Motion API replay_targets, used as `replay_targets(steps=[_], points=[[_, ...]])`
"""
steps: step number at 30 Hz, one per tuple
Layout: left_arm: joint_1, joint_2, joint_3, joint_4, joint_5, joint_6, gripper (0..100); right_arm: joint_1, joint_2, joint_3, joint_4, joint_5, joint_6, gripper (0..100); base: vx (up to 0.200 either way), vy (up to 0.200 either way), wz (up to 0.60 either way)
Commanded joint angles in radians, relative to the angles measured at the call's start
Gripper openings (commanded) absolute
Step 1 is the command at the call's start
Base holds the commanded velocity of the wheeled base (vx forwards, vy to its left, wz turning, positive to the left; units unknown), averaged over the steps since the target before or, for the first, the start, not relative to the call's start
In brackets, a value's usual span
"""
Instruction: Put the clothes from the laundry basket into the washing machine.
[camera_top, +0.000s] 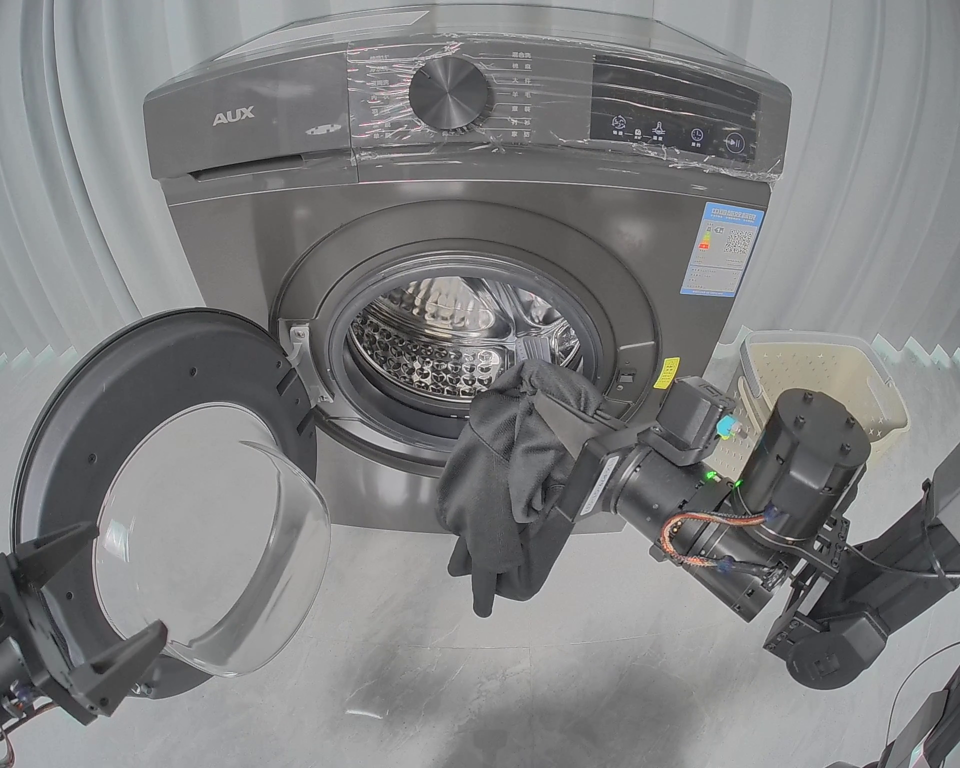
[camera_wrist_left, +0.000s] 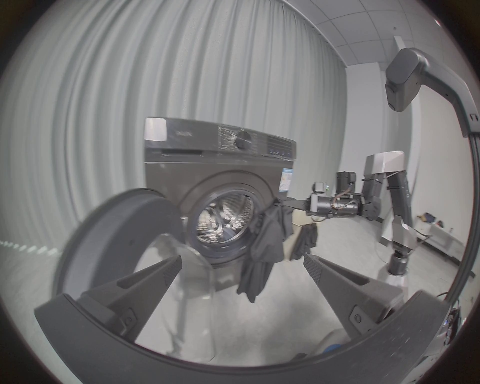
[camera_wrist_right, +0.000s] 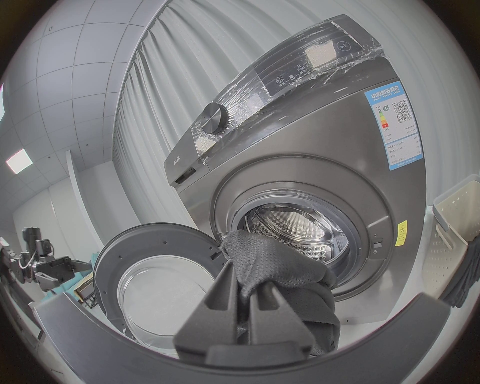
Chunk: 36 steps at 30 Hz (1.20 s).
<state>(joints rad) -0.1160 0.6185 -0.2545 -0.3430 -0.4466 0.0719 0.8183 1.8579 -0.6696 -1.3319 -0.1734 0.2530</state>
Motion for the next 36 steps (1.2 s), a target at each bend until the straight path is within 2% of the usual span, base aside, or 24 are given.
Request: replay_targets(steps=[1,4,10,17,29,36], points=[[-0.246,0.463,-0.016,-0.232,-0.073,0.022,100,0.013,0.03,-0.058,-0.015,0.002,0.0,0,0.0,0.0,0.0],[-0.28,0.572,-0.039,-0.297,-0.057,0.019,100,0.015,0.035,-0.056,-0.021,0.002,0.0,0,0.0,0.0,0.0],[-0.297,0.757,-0.085,-0.426,-0.058,0.009,100,0.018,0.034,-0.058,-0.023,0.0,0.0,0,0.0,0.0,0.0],[-0.35,0.902,-0.151,-0.444,-0.057,-0.004,100,0.018,0.037,-0.059,-0.021,0.002,0.0,0,0.0,0.0,0.0],[-0.383,1.066,-0.25,-0.459,-0.055,-0.012,100,0.018,0.04,-0.062,-0.009,0.005,-0.001,0,0.0,0.0,0.0],[-0.389,1.172,-0.27,-0.567,-0.023,-0.021,100,0.021,0.047,-0.071,-0.009,0.005,0.0,0,0.0,0.0,0.0]])
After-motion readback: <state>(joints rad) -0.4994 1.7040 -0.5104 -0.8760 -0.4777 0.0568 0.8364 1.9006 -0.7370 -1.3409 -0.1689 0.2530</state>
